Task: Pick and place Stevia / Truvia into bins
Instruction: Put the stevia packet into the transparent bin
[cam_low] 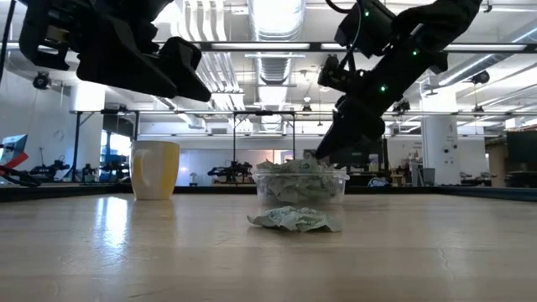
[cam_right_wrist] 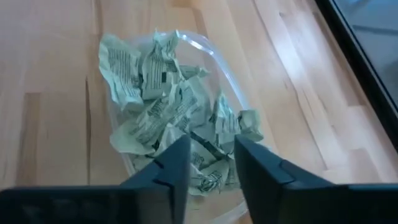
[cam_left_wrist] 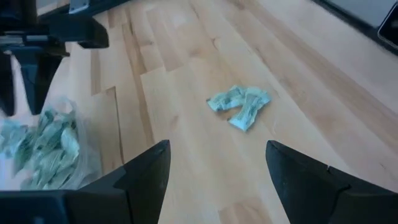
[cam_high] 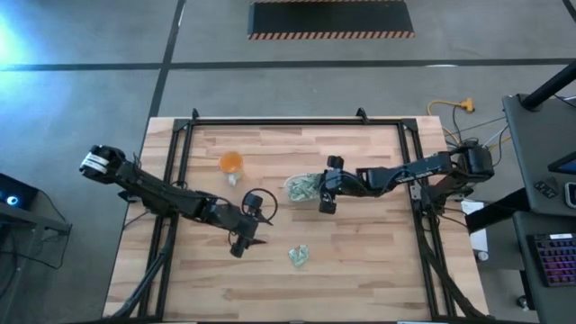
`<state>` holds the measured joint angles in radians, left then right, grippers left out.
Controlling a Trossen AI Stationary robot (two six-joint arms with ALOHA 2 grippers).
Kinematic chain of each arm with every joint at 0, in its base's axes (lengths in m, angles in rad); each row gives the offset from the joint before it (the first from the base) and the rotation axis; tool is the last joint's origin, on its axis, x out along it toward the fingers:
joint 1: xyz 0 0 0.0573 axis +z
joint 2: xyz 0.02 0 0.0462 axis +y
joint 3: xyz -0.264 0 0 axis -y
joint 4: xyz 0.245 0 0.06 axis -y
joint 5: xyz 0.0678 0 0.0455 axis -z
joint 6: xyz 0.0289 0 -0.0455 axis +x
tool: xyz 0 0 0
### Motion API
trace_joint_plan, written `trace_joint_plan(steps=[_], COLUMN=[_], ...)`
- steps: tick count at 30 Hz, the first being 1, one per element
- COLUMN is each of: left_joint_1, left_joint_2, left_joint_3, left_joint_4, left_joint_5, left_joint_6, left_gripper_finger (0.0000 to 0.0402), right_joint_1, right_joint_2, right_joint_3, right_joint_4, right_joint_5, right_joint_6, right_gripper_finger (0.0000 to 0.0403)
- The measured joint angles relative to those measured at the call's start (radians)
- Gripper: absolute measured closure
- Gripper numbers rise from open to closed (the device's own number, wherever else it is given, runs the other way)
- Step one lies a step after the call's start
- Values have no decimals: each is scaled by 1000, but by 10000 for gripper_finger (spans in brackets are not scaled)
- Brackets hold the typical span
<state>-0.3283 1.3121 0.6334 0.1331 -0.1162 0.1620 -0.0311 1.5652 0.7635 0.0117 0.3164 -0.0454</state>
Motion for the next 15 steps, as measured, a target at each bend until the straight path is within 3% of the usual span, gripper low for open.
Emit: trace_joint_plan(steps=[3,7,10,15], left_joint_1=[-2,-11,-16,-15], left_joint_2=[42,182,301,454], left_joint_3=[0,0,25,91], left_joint_4=[66,250,353,402], left_joint_5=[19,120,149,150], left_joint_6=[7,61,83,86], left_gripper_finger=[155,155,155,155], right_joint_1=[4,34,80,184], right_joint_2=[-33,-100,-144,-158], right_joint_3=[0,-1,-5,-12], right_joint_4=[-25,-72,-73,-59], right_joint_5=[-17,-164,-236,-239], right_joint_6=[2,8,13,-22], right_gripper_finger=[263,238,233,239])
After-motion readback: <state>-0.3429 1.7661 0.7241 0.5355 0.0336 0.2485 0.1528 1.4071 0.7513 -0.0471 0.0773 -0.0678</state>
